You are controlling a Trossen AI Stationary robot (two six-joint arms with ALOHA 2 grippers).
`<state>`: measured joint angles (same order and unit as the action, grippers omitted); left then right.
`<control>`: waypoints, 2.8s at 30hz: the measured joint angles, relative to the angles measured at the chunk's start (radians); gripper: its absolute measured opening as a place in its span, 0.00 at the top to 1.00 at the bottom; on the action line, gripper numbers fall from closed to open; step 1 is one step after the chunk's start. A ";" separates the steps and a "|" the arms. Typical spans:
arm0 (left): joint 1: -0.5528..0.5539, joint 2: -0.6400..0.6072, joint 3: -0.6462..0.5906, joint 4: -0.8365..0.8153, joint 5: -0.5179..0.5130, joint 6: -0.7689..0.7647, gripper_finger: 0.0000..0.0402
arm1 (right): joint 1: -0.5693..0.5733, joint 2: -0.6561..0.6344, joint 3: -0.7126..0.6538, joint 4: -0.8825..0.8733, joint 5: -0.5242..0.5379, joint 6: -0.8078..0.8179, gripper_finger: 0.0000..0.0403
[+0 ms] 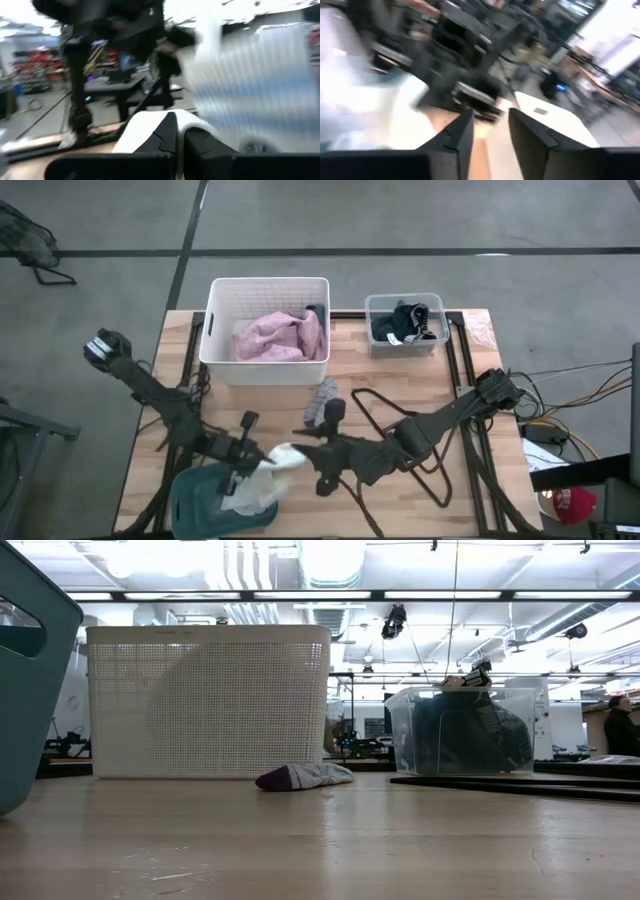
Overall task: Pick & Place Cloths
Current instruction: Put the blue sock in the blue bin, then put the gray sock in the blue bin
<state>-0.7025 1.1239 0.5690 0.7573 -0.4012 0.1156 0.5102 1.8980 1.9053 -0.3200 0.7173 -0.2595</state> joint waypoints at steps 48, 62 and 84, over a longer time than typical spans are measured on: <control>-0.454 -0.119 -0.002 -0.651 -0.208 -0.579 0.93 | -0.001 -0.003 -0.314 -0.166 0.097 0.410 0.41; -0.451 -0.042 -0.001 -0.847 -0.202 -1.190 0.63 | -0.001 -0.002 -0.314 -0.159 0.097 0.416 0.38; -0.417 -0.204 0.098 -1.030 0.101 -1.420 0.58 | -0.008 -0.002 -0.327 -0.145 0.096 0.421 0.30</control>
<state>-1.1199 0.9202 0.6668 -0.2723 -0.2999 -1.3047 0.5026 1.8957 1.5785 -0.4648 0.8129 0.1616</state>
